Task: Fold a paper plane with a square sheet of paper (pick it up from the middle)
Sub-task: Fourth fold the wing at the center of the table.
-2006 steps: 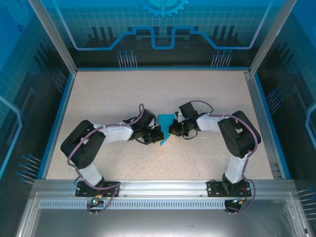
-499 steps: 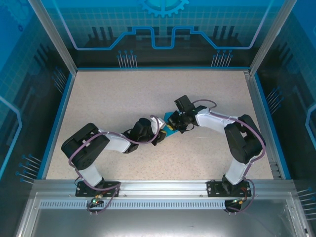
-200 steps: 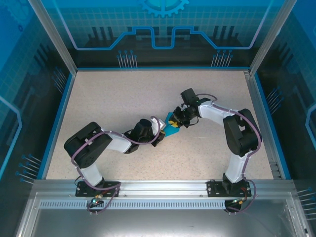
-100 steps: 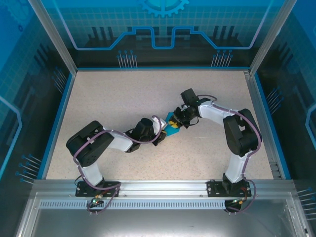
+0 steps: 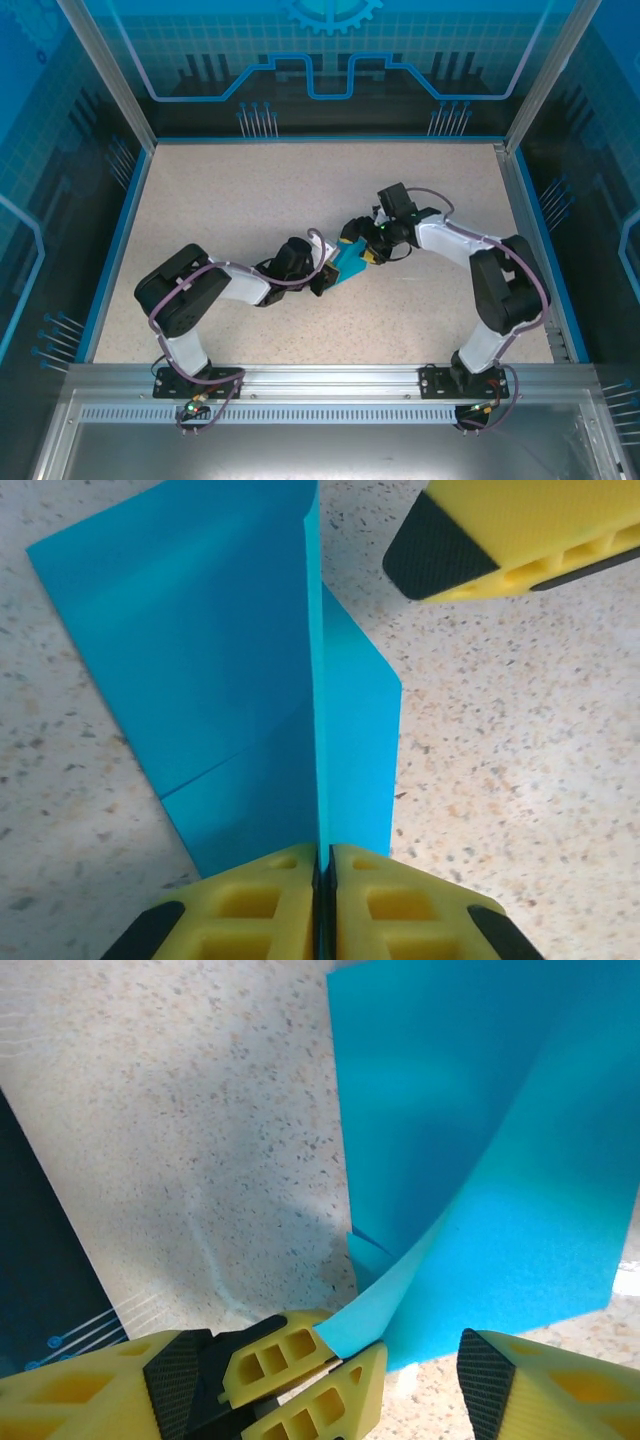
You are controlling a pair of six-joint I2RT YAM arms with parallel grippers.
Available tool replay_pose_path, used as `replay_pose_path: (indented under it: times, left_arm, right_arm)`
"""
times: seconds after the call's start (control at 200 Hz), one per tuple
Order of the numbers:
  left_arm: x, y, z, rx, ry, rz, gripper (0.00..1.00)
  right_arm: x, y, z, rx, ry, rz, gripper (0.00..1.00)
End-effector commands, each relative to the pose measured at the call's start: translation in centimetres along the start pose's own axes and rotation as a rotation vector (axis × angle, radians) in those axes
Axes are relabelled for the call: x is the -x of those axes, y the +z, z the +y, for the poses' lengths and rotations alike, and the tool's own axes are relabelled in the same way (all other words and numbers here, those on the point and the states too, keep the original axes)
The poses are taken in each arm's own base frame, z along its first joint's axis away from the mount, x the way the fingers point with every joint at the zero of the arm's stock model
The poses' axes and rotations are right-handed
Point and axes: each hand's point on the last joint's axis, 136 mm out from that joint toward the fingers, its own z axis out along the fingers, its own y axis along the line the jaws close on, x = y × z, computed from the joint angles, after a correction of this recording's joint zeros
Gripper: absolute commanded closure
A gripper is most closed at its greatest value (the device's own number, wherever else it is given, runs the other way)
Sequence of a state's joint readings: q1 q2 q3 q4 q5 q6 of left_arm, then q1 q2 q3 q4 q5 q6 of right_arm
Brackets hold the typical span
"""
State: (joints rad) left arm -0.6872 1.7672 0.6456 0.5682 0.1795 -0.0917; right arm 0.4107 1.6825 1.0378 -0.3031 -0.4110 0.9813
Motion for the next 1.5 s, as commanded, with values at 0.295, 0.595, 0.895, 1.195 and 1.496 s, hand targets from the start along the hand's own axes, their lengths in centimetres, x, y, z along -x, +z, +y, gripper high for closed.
replay_pose_path:
  times: [0.295, 0.595, 0.895, 1.195, 1.496]
  left_arm:
    - [0.3, 0.1, -2.2, -0.122, -0.342, 0.038, 0.89]
    - [-0.2, 0.2, -1.3, -0.088, -0.475, 0.021, 0.88]
    - [-0.8, 0.2, -0.9, -0.081, -0.537, 0.036, 0.88]
    - [-1.3, 0.3, -0.4, -0.076, -0.588, 0.059, 0.88]
    - [-1.3, 0.4, -0.5, -0.093, -0.611, 0.085, 0.88]
  right_arm:
    - [-0.3, -1.1, -1.5, 0.104, -0.243, -0.071, 0.3]
    - [-1.1, 0.5, -3.1, 0.089, -0.261, -0.045, 0.38]
    - [-1.2, 2.0, -2.9, 0.07, -0.267, -0.003, 0.46]
    - [-1.5, 3.4, -2.9, 0.056, -0.274, 0.031, 0.47]
    - [-1.1, 4.2, -2.8, 0.034, -0.276, 0.039, 0.47]
